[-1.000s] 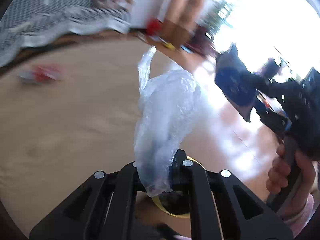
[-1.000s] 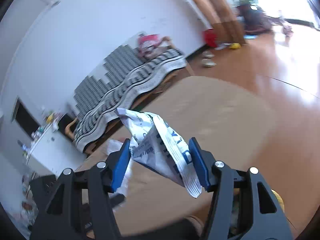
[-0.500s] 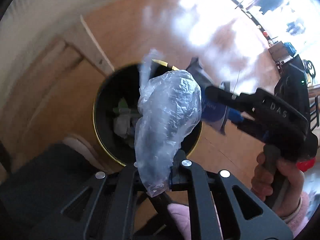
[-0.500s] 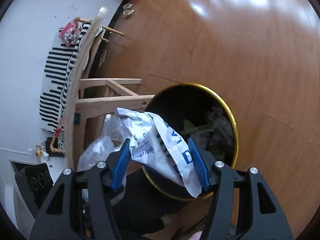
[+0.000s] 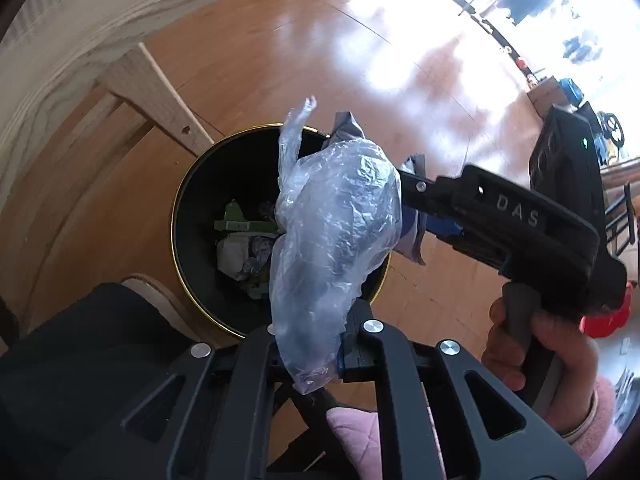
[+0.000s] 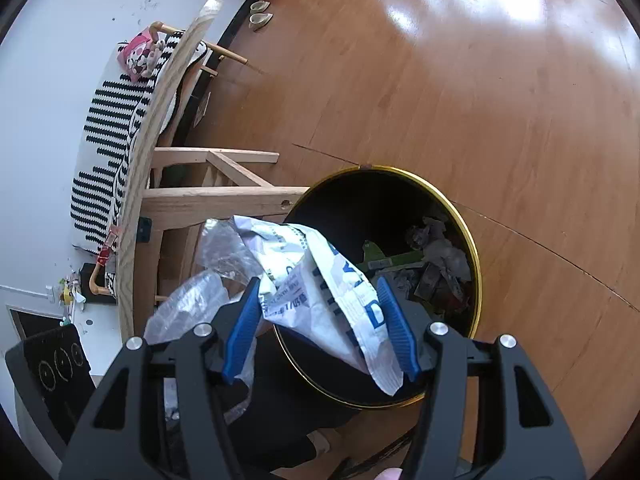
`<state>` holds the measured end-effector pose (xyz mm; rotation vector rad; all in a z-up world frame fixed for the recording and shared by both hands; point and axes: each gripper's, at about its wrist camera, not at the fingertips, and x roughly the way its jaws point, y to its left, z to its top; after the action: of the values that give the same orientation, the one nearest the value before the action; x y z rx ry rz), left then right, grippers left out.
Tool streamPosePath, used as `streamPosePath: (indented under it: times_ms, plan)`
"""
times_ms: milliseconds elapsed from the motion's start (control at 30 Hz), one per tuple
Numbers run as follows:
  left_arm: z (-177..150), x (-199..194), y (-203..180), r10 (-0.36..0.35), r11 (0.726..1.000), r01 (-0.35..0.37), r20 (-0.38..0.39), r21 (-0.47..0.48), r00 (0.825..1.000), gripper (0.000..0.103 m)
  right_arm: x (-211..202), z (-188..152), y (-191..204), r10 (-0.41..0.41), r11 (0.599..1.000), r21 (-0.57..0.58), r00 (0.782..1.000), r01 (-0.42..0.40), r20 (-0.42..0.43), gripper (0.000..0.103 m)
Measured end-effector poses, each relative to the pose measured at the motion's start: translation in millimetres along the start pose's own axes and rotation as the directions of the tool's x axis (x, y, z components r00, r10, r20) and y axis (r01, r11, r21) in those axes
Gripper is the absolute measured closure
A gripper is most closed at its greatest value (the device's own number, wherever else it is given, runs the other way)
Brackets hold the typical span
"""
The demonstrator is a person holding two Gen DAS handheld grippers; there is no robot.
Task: Collect trash
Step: 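Carry both bags over the black bin and open both tools to drop them, then grasp the red cigarette pack with the right tool while the left tool grasps the blister pack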
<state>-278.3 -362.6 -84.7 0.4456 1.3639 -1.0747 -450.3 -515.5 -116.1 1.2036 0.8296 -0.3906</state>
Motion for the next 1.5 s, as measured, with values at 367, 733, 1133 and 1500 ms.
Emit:
streamPosePath:
  times_ms: [367, 733, 1133, 1500]
  plan:
    - [-5.5, -9.5, -5.3, -0.067, 0.996, 0.071, 0.067, -0.055, 0.995, 0.007, -14.4, 13.2, 4.7, -0.051, 0.998, 0.039, 0.995, 0.047, 0.088, 0.006]
    - [-7.3, -33.8, -10.6, -0.196, 0.98, 0.201, 0.168, -0.008, 0.966, 0.006, -24.9, 17.0, 8.2, -0.08, 0.997, 0.037, 0.979, 0.075, 0.189, 0.006]
    - [-1.7, -178.5, 46.9, 0.029, 0.999, -0.005, 0.53, -0.046, 0.848, 0.006, -25.6, 32.4, 63.1, -0.089, 0.966, -0.212, 0.957, 0.15, 0.274, 0.006]
    - [-22.1, -292.2, 314.5, 0.578, 0.777, -0.413, 0.28, -0.475, 0.766, 0.006, 67.2, 1.2, 352.6, 0.067, 0.372, -0.901, 0.962, 0.224, 0.266, 0.006]
